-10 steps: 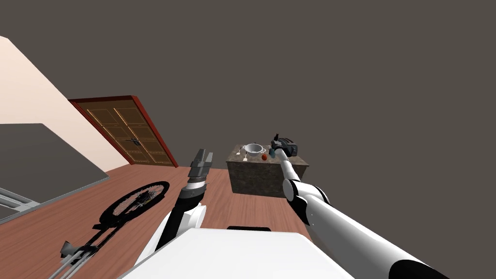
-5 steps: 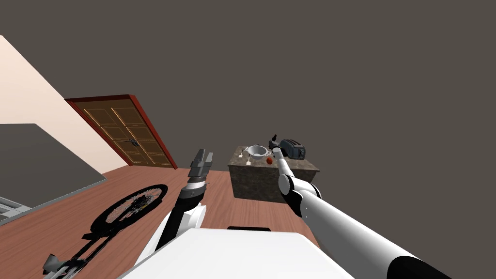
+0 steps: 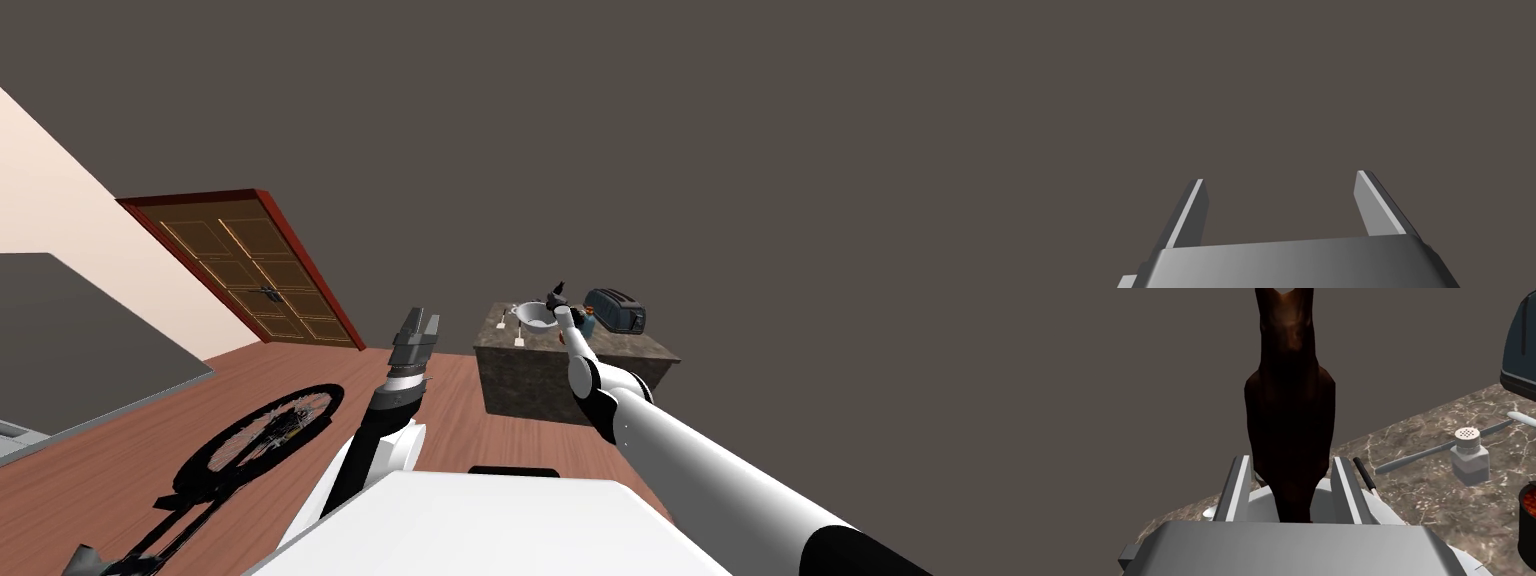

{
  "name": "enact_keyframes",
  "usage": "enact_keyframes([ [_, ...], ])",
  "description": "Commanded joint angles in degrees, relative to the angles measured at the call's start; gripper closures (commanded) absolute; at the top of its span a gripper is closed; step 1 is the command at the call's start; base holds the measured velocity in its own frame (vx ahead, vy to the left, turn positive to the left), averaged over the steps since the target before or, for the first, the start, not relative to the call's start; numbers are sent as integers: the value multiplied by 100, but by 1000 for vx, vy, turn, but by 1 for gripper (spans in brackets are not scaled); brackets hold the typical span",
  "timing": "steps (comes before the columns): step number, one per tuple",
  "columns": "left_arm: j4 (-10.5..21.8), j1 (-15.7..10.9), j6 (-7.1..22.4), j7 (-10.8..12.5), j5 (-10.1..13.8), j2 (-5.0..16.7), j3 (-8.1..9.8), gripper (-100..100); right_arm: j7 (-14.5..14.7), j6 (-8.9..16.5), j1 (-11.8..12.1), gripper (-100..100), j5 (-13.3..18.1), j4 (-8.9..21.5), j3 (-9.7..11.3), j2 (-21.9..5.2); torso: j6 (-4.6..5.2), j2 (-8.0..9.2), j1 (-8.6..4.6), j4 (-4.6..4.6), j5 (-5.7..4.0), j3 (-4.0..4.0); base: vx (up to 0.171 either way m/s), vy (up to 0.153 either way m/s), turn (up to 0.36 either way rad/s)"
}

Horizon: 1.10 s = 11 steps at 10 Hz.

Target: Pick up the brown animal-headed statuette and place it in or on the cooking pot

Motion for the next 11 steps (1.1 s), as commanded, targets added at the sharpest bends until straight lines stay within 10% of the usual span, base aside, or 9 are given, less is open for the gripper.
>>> enact_keyframes([
  [1,0,0,0,0,0,0,0,0,69,-47,-86,100,-94,170,-62,208,0,0,0,0,0,0,147,90,7],
  [7,0,-1,0,0,0,1,0,0,90,-88,-134,100,-156,280,-119,411,19,52,-40,17,-1,33,39,29,5],
  [8,0,-1,0,0,0,1,0,0,71,-94,-135,-100,-160,289,-105,414,22,58,-43,20,0,37,0,0,0],
  [11,0,-1,0,0,0,1,0,0,72,-93,-135,-100,-160,288,-107,414,23,62,-43,21,0,40,0,0,0],
])
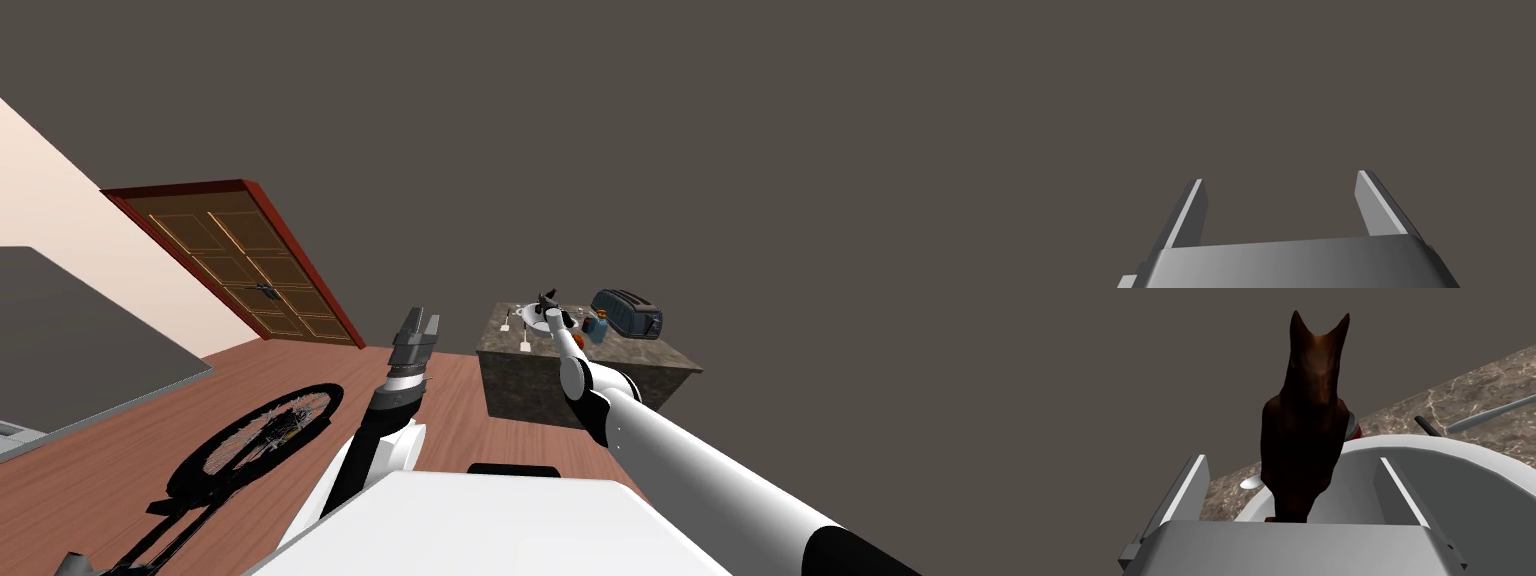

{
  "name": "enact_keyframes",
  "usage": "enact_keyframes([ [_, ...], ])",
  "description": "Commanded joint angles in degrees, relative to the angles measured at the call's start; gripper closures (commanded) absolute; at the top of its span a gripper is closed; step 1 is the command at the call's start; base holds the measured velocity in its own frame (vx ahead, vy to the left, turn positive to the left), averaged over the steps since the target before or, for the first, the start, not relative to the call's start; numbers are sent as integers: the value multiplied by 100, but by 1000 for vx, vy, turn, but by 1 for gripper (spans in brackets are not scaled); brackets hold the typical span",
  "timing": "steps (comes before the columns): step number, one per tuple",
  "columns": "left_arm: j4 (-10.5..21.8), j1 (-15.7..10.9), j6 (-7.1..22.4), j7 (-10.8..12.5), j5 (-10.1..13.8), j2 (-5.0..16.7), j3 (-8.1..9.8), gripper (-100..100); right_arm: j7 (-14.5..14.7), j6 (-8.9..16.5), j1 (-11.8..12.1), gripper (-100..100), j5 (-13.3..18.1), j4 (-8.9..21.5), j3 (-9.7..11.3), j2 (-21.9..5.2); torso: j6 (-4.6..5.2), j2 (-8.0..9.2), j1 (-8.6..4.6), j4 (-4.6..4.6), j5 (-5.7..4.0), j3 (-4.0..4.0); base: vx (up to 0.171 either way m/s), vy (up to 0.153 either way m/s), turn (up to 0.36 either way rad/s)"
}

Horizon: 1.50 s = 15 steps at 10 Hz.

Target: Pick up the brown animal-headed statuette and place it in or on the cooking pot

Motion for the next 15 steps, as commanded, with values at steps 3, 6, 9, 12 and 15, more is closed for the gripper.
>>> enact_keyframes([
  [3,0,0,0,0,0,0,0,0,-285,269,77,-100,121,-210,169,-35,0,0,0,0,0,0,16,24,-111],
  [6,0,1,0,0,0,-1,0,0,-565,537,153,-100,241,-421,323,-69,2,-25,37,-5,8,-14,64,103,-164],
  [9,0,0,0,0,0,-1,-1,0,-1018,1072,306,-100,482,-842,675,-138,-3,-27,34,-7,9,-16,73,107,-203],
  [12,0,1,0,0,0,-1,0,0,-1424,1343,383,-100,603,-1052,844,-173,1,-26,28,-6,6,-15,51,91,-190],
  [15,0,0,0,0,0,0,-1,0,-1928,1880,536,-100,844,-1473,1181,-242,-6,-23,34,-6,8,-14,50,113,-213],
])
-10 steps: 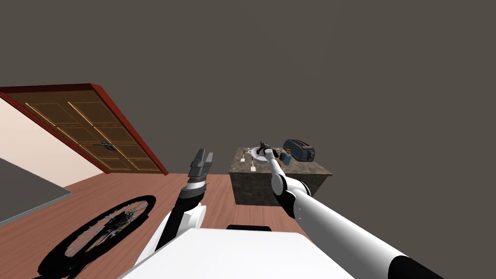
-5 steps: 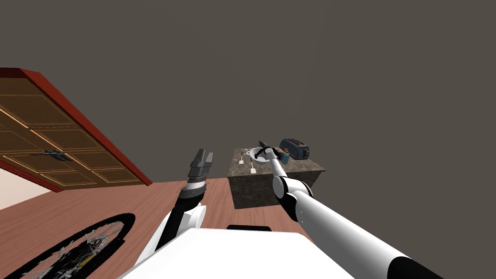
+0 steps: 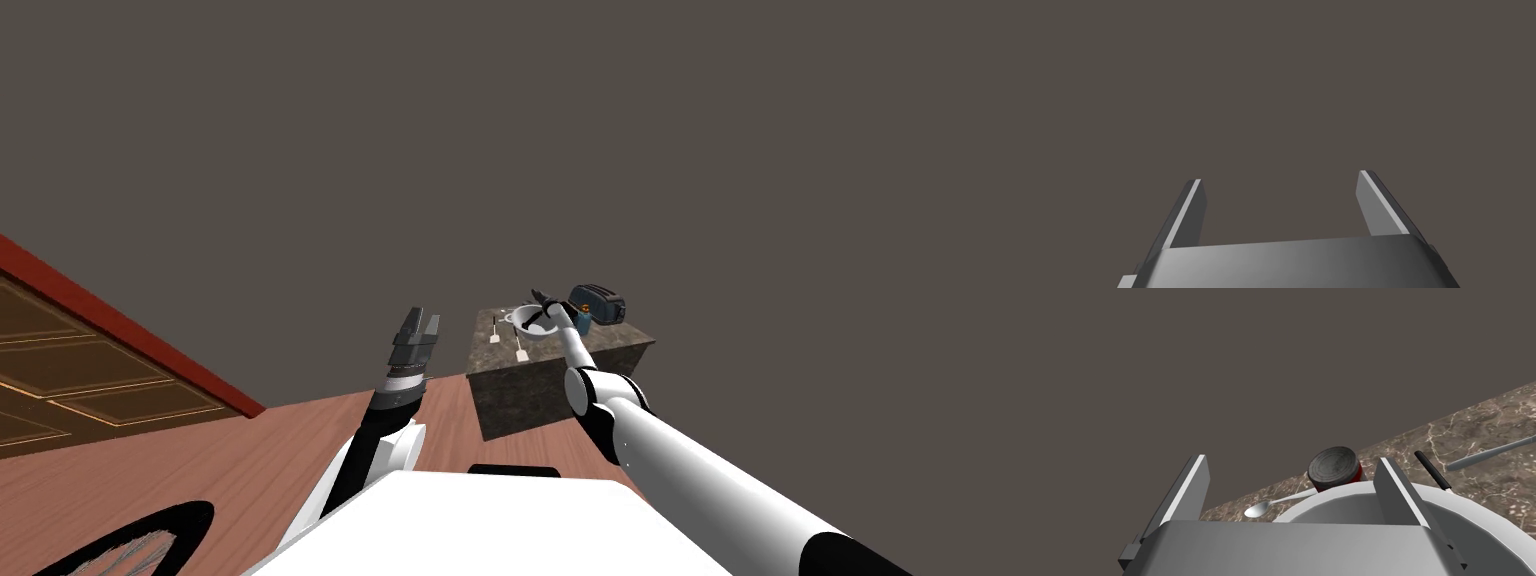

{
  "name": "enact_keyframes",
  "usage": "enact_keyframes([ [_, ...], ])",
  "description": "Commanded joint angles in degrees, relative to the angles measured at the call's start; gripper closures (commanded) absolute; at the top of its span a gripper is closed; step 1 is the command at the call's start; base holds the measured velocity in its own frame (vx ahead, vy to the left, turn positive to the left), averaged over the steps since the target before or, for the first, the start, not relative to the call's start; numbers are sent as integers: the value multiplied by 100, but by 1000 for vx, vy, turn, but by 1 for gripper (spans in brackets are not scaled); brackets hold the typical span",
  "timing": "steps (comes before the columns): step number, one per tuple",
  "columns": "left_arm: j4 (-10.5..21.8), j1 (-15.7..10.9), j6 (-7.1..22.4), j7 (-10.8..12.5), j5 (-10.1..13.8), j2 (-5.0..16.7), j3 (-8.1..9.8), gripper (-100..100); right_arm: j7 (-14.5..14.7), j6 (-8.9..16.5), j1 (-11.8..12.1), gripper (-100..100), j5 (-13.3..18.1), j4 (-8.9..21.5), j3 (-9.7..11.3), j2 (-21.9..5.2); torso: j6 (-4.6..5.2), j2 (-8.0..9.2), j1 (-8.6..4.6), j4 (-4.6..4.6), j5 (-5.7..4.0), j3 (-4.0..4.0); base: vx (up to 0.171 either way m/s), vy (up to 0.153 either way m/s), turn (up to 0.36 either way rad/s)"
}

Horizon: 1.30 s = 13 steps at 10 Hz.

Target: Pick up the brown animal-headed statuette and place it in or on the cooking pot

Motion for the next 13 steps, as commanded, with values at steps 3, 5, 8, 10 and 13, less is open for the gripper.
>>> enact_keyframes([
  [3,0,0,0,0,0,0,0,0,-468,390,115,-100,93,-274,316,-84,0,6,-4,1,-1,3,31,106,-183],
  [5,0,0,0,0,0,0,0,0,-896,825,268,-100,334,-695,633,-154,-1,7,2,1,0,4,47,148,-330],
  [8,0,-1,0,0,0,1,0,0,-919,828,227,0,245,-590,646,-179,-7,2,-18,-1,-2,0,26,68,-54],
  [10,0,-1,0,0,0,1,1,0,-917,827,227,0,246,-590,646,-177,-5,10,-41,1,-9,5,0,0,0],
  [13,0,-1,0,0,0,1,1,0,-916,827,226,0,246,-590,646,-177,-5,13,-45,2,-10,7,0,0,0],
])
